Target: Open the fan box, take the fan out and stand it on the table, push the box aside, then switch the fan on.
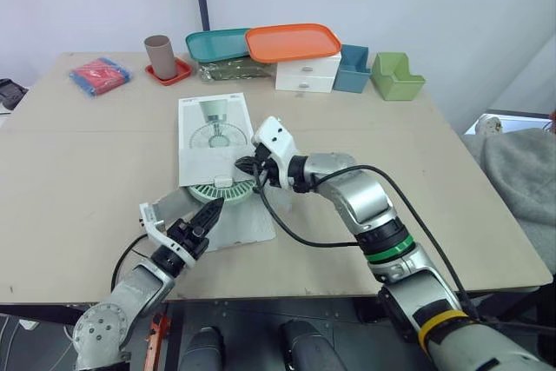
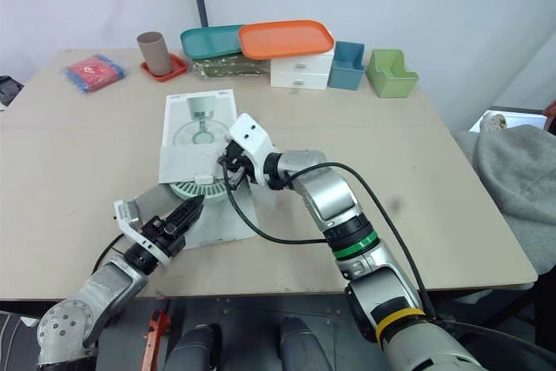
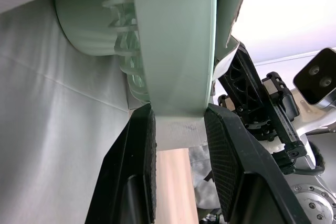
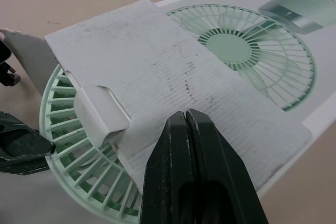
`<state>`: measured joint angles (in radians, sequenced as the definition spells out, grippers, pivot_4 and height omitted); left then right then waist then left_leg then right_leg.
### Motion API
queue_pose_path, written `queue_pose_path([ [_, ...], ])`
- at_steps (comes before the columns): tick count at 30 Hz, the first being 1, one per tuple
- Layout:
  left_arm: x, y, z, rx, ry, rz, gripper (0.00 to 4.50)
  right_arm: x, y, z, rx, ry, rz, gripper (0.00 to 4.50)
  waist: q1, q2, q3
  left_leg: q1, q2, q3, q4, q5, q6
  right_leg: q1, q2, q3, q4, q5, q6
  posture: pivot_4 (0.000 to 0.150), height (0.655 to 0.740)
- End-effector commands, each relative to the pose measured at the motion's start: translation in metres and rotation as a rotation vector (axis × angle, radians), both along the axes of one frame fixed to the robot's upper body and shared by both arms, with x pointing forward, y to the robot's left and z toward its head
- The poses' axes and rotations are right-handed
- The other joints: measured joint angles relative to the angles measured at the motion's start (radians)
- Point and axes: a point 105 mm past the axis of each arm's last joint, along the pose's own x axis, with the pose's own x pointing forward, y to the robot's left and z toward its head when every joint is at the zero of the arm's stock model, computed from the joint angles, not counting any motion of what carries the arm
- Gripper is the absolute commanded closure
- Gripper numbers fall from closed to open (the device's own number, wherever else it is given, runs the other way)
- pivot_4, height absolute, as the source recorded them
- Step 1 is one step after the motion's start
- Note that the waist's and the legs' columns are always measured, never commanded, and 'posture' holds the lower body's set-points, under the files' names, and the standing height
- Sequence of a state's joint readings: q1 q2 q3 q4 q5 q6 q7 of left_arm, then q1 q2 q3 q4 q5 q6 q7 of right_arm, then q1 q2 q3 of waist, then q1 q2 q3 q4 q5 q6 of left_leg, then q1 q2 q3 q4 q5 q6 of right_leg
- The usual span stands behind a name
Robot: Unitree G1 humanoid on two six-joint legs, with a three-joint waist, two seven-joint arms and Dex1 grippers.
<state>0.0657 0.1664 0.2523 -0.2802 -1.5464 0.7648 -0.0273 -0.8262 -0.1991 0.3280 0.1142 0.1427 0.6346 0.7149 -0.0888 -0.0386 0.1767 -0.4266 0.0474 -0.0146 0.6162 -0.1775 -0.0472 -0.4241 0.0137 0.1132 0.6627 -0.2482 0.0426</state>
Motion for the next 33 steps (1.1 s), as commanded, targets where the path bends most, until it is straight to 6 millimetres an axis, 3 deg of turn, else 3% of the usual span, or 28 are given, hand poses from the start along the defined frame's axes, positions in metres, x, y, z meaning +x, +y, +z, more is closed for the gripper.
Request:
queue_pose_path([
  [1,-0.009,0.007,-0.027,0.064,0.143,0.02,3.6,-0.004,0.009,0.004,-0.018,-0.013,0.032,4.5,0.0,0.0,0.0,0.0,0.0,0.0,0.0,0.0,0.0,0.0,0.0,0.0,0.0,0.0,0.0,0.15,0.74],
  [33,-0.081,0.006,-0.055,0.119,0.248,-0.244,3.6,0.0,0.011,0.005,-0.024,-0.036,0.012,4.5,-0.005,0.001,-0.005,0.002,0.002,0.002,0.0,-0.009,-0.002,0.001,0.0,0.0,0.0,-0.008,-0.003,0.15,0.74],
])
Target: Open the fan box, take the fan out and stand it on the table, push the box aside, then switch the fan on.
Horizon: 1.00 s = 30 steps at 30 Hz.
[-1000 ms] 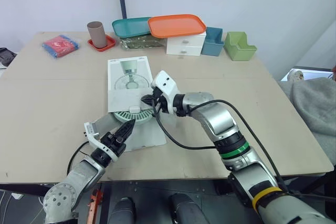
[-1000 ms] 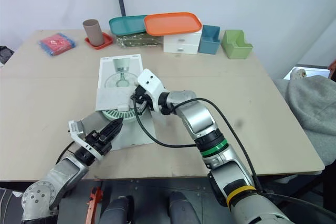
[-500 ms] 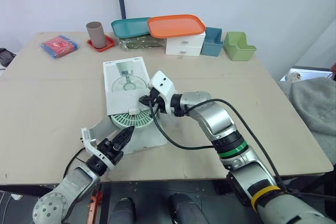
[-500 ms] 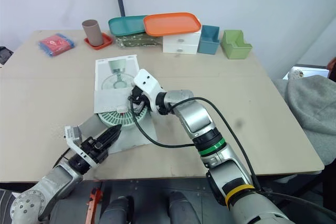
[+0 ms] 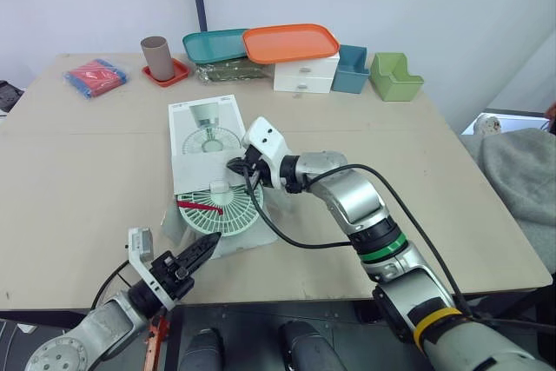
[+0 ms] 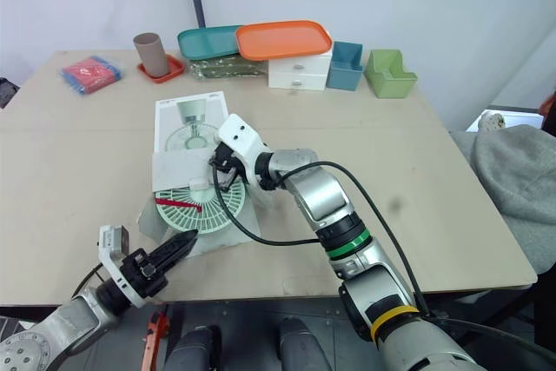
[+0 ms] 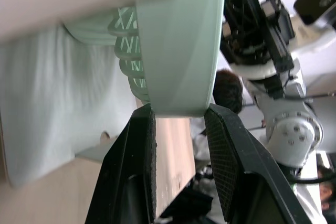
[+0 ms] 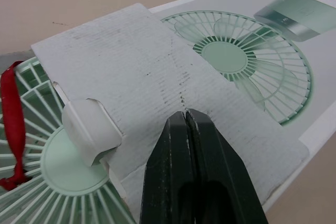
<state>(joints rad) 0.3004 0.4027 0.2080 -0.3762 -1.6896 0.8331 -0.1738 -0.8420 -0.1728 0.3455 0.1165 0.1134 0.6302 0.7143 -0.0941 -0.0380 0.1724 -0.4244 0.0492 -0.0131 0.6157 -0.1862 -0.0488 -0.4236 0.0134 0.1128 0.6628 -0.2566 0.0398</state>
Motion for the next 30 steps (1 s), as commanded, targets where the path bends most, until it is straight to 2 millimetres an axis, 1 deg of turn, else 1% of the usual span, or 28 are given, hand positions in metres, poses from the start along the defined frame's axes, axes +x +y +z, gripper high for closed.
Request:
queue_pose_path([
  [1,-0.027,0.001,-0.043,0.102,0.187,-0.061,3.6,0.002,0.0,0.003,-0.009,-0.013,-0.008,4.5,0.0,0.0,-0.001,0.0,0.0,0.0,0.0,0.0,0.0,0.0,0.0,0.0,0.0,0.0,0.0,0.15,0.74],
  [7,-0.041,0.003,-0.039,0.119,0.168,-0.096,3.6,0.002,0.003,0.005,-0.003,-0.022,0.003,4.5,-0.001,0.0,-0.001,0.0,0.001,0.001,0.0,-0.001,0.0,0.0,0.0,0.0,0.0,-0.001,-0.001,0.15,0.74],
  [11,-0.044,0.007,-0.04,0.142,0.154,-0.093,3.6,0.002,0.004,0.006,0.002,-0.026,0.007,4.5,-0.001,0.0,-0.001,0.001,0.001,0.002,0.0,-0.002,0.0,0.0,-0.001,0.0,0.0,-0.002,-0.001,0.15,0.74],
  [13,-0.044,0.008,-0.04,0.138,0.147,-0.09,2.55,0.003,0.005,0.006,0.003,-0.03,0.008,4.5,-0.001,0.0,-0.001,0.001,0.001,0.002,0.0,-0.002,0.0,0.0,-0.001,0.0,0.0,-0.002,-0.001,0.15,0.74],
  [14,-0.042,0.009,-0.037,0.123,0.135,-0.08,2.49,0.002,0.006,0.007,0.004,-0.031,0.01,4.5,-0.003,0.001,-0.001,0.001,0.001,0.002,0.0,-0.002,0.0,0.0,-0.001,0.0,0.0,-0.002,-0.002,0.15,0.74],
  [16,-0.039,0.011,-0.027,0.084,0.094,-0.066,1.77,0.002,0.007,0.007,0.005,-0.033,0.014,4.5,-0.003,0.001,-0.001,0.001,0.001,0.003,0.0,-0.002,0.0,-0.001,-0.001,0.0,0.0,-0.002,-0.002,0.15,0.74],
  [17,-0.038,0.013,-0.025,0.08,0.083,-0.055,1.5,0.002,0.007,0.007,0.006,-0.033,0.015,4.5,-0.003,0.001,-0.001,0.001,0.001,0.002,0.0,-0.002,0.0,-0.001,-0.001,0.0,0.0,-0.002,-0.002,0.15,0.74],
  [18,-0.036,0.015,-0.023,0.076,0.07,-0.042,1.14,0.002,0.007,0.006,0.005,-0.033,0.015,4.5,-0.003,0.001,-0.001,0.001,0.001,0.002,0.0,-0.002,0.0,-0.001,-0.001,0.0,0.0,-0.002,-0.002,0.15,0.74],
  [19,-0.032,0.02,-0.021,0.083,0.06,-0.016,1.04,0.002,0.007,0.006,0.004,-0.034,0.015,4.5,-0.003,0.002,-0.001,0.001,0.001,0.002,0.0,-0.002,0.0,-0.001,-0.001,0.0,0.0,-0.002,-0.002,0.15,0.74],
  [20,-0.026,0.026,-0.02,0.085,0.057,0.024,0.52,0.002,0.008,0.006,0.005,-0.035,0.018,4.5,-0.003,0.002,0.0,0.001,0.001,0.003,0.0,-0.002,0.0,-0.001,-0.001,0.0,0.0,-0.002,-0.002,0.15,0.74],
  [21,-0.021,0.032,-0.018,0.09,0.042,0.052,0.37,0.002,0.008,0.006,0.006,-0.036,0.021,4.5,-0.003,0.002,0.0,0.0,0.001,0.003,0.0,-0.002,0.0,-0.001,-0.001,0.0,0.0,-0.002,-0.002,0.15,0.74],
  [26,-0.009,0.041,-0.003,0.078,-0.018,0.074,0.37,0.001,0.009,0.005,0.004,-0.04,0.029,4.5,-0.003,0.002,0.0,0.0,0.001,0.002,-0.001,-0.002,0.0,-0.002,-0.001,0.0,0.001,-0.002,-0.002,0.15,0.74],
  [30,0.002,0.045,-0.001,0.066,-0.026,0.105,0.37,0.0,0.009,0.005,0.004,-0.041,0.032,4.5,-0.003,0.002,0.001,0.0,0.002,0.003,0.0,-0.002,0.0,-0.002,-0.001,0.0,0.001,-0.001,-0.002,0.15,0.74],
])
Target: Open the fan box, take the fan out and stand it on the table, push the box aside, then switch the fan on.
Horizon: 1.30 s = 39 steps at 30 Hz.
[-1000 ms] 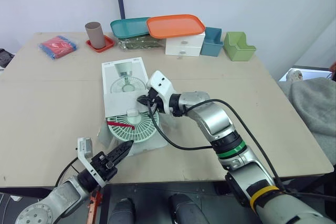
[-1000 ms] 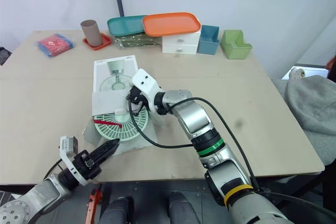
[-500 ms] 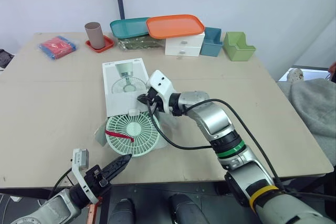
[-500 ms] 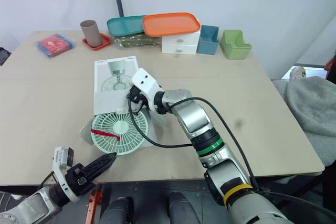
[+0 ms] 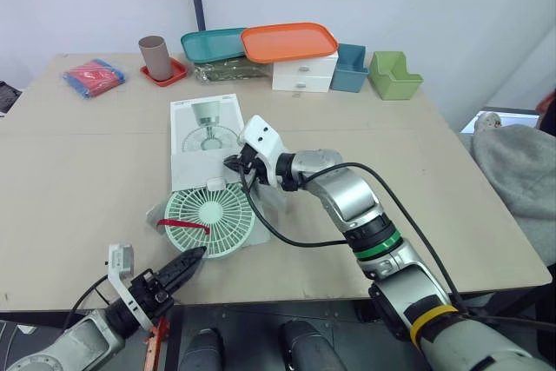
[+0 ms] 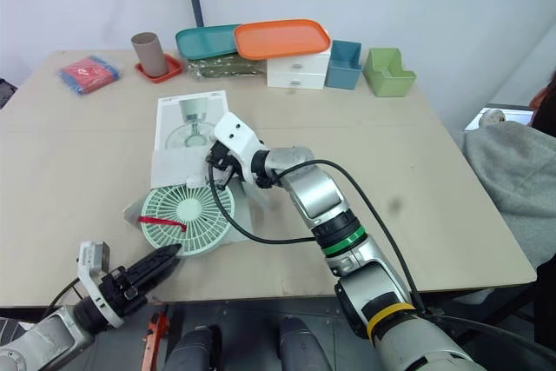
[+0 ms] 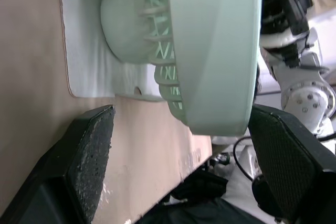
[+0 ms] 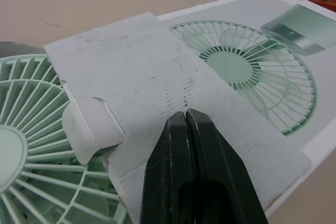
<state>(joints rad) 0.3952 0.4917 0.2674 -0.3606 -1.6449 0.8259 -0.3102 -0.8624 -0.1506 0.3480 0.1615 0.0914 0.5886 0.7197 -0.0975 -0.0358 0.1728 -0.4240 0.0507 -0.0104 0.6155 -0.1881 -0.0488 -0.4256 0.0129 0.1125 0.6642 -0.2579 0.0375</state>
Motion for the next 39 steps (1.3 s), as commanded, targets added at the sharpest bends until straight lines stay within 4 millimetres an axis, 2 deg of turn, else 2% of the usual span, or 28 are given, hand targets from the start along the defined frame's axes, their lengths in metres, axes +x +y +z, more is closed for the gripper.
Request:
queue_pose_path([
  [1,0.019,0.018,0.009,-0.012,-0.032,0.084,0.37,-0.003,0.003,0.004,0.004,-0.021,0.021,4.5,0.0,0.0,0.0,0.0,0.0,0.0,0.0,0.0,0.0,0.0,0.0,0.0,0.0,0.0,0.0,0.15,0.74],
  [4,0.021,0.014,0.018,-0.046,-0.063,0.067,0.37,-0.003,0.003,0.003,0.001,-0.024,0.024,4.5,0.0,-0.001,0.0,-0.001,0.0,0.0,0.0,0.0,0.0,0.0,0.0,0.0,0.0,0.0,0.001,0.15,0.74],
  [8,0.024,0.019,0.026,-0.091,-0.079,0.095,0.37,-0.003,0.002,0.003,-0.002,-0.025,0.024,4.5,0.0,-0.001,0.001,-0.001,0.0,0.0,0.0,0.0,0.0,0.0,0.0,0.0,0.0,0.0,0.001,0.15,0.74],
  [12,0.02,0.019,0.023,-0.041,-0.057,0.061,0.37,-0.003,0.001,0.003,-0.003,-0.026,0.021,4.5,0.0,-0.001,0.001,-0.001,0.0,-0.001,0.0,0.0,0.0,0.0,0.0,-0.001,0.0,0.001,0.003,0.15,0.74],
  [15,0.017,0.027,0.029,-0.066,-0.076,0.089,0.37,-0.003,0.001,0.004,0.0,-0.029,0.021,4.5,0.0,-0.001,0.001,-0.001,0.0,-0.001,0.0,0.0,0.0,0.0,0.0,-0.001,0.0,0.001,0.003,0.15,0.74],
  [18,0.024,0.031,0.032,-0.093,-0.076,0.121,0.37,-0.003,0.003,0.004,0.003,-0.026,0.024,4.5,0.001,-0.001,0.001,-0.001,0.0,-0.001,0.0,0.0,0.0,0.0,0.0,-0.001,0.0,0.0,0.002,0.15,0.74],
  [30,0.049,0.012,0.031,-0.137,-0.09,0.099,0.37,-0.005,0.002,0.0,-0.009,-0.027,0.024,4.5,0.004,-0.002,0.001,-0.003,-0.001,-0.003,0.001,0.0,0.0,0.0,0.001,-0.002,0.001,0.002,0.006,0.15,0.74],
  [32,0.051,0.014,0.03,-0.14,-0.091,0.115,0.95,-0.005,0.002,0.0,-0.009,-0.027,0.025,4.5,0.004,-0.002,0.001,-0.003,-0.001,-0.003,0.001,0.0,0.0,0.0,0.001,-0.002,0.001,0.002,0.006,0.15,0.74],
  [33,0.05,0.015,0.03,-0.142,-0.093,0.117,1.07,-0.005,0.002,0.0,-0.009,-0.027,0.024,4.5,0.004,-0.002,0.001,-0.003,-0.001,-0.003,0.001,0.0,0.0,0.0,0.001,-0.002,0.001,0.002,0.006,0.15,0.74],
  [35,0.049,0.016,0.03,-0.145,-0.09,0.118,1.83,-0.005,0.002,0.0,-0.01,-0.028,0.023,4.5,0.004,-0.002,0.001,-0.003,-0.001,-0.003,0.001,0.0,0.0,0.0,0.0,-0.002,0.001,0.002,0.006,0.15,0.74],
  [36,0.049,0.016,0.03,-0.145,-0.089,0.117,1.96,-0.004,0.001,0.0,-0.01,-0.029,0.02,4.5,0.003,-0.002,0.001,-0.003,-0.001,-0.003,0.001,0.0,0.0,0.0,0.001,-0.002,0.001,0.002,0.006,0.15,0.74],
  [37,0.048,0.015,0.029,-0.141,-0.087,0.115,2.48,-0.004,0.001,0.0,-0.009,-0.029,0.019,4.5,0.003,-0.002,0.001,-0.003,-0.001,-0.003,0.001,0.0,0.0,0.0,0.001,-0.002,0.001,0.002,0.006,0.15,0.74],
  [39,0.045,0.014,0.026,-0.14,-0.072,0.108,2.68,-0.003,0.002,0.001,-0.006,-0.029,0.015,4.5,0.003,-0.002,0.001,-0.002,-0.001,-0.003,0.001,0.0,0.0,0.0,0.001,-0.002,0.001,0.002,0.006,0.15,0.74],
])
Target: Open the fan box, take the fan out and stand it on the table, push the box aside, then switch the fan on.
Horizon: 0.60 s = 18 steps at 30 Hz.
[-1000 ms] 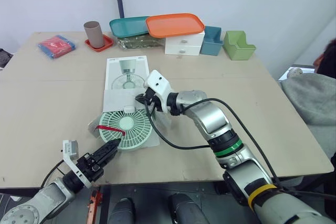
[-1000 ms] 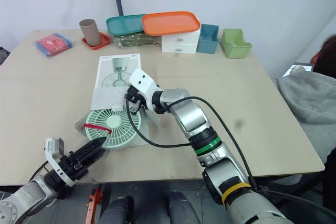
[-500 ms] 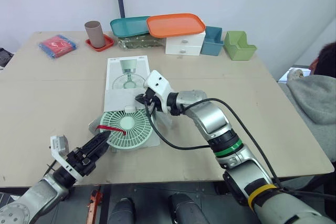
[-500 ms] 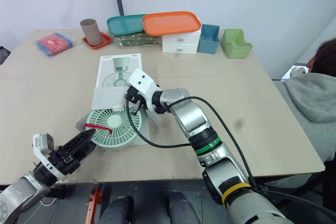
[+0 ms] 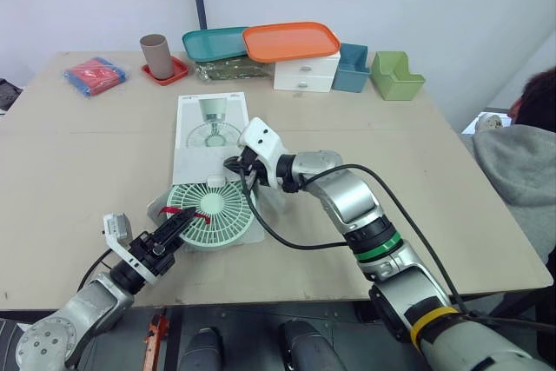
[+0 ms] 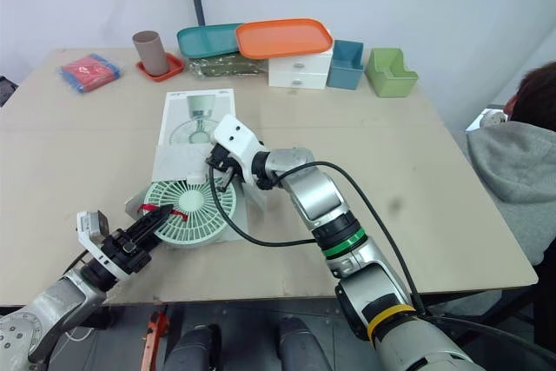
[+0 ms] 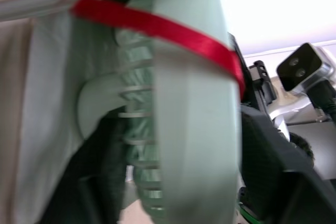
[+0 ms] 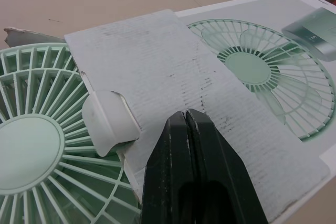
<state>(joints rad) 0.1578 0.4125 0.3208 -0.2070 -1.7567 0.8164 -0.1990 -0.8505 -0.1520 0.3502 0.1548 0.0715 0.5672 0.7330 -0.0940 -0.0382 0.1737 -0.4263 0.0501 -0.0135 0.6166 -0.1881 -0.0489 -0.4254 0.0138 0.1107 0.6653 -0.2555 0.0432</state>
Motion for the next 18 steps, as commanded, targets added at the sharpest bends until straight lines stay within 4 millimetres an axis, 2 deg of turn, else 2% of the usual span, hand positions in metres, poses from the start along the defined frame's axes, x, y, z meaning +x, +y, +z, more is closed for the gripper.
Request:
queue_pose_path([
  [1,-0.005,0.002,0.0,0.004,0.011,0.002,2.68,-0.001,0.003,0.002,0.004,-0.011,0.005,4.5,0.0,0.0,0.0,0.0,0.0,0.0,0.0,0.0,0.0,0.0,0.0,0.0,0.0,0.0,0.0,0.15,0.74],
  [7,-0.013,-0.002,-0.004,-0.037,0.05,0.003,2.68,-0.002,0.005,0.003,0.01,-0.012,0.004,4.5,0.0,0.0,0.0,0.0,0.0,0.0,0.0,0.0,0.0,0.0,0.0,0.0,0.0,0.0,0.0,0.15,0.74],
  [11,-0.029,-0.007,-0.011,-0.05,0.102,-0.007,2.68,0.0,0.005,0.004,0.014,-0.019,-0.002,4.5,-0.001,0.0,0.0,0.0,0.0,0.0,0.0,0.0,0.0,0.0,0.0,0.0,0.0,0.0,0.0,0.15,0.74],
  [18,-0.053,-0.003,-0.018,-0.082,0.169,0.025,2.68,0.0,0.007,0.005,0.015,-0.027,-0.007,4.5,-0.001,0.0,0.0,0.001,0.0,0.0,0.0,0.0,0.0,0.0,-0.001,0.0,0.0,-0.002,-0.003,0.15,0.74],
])
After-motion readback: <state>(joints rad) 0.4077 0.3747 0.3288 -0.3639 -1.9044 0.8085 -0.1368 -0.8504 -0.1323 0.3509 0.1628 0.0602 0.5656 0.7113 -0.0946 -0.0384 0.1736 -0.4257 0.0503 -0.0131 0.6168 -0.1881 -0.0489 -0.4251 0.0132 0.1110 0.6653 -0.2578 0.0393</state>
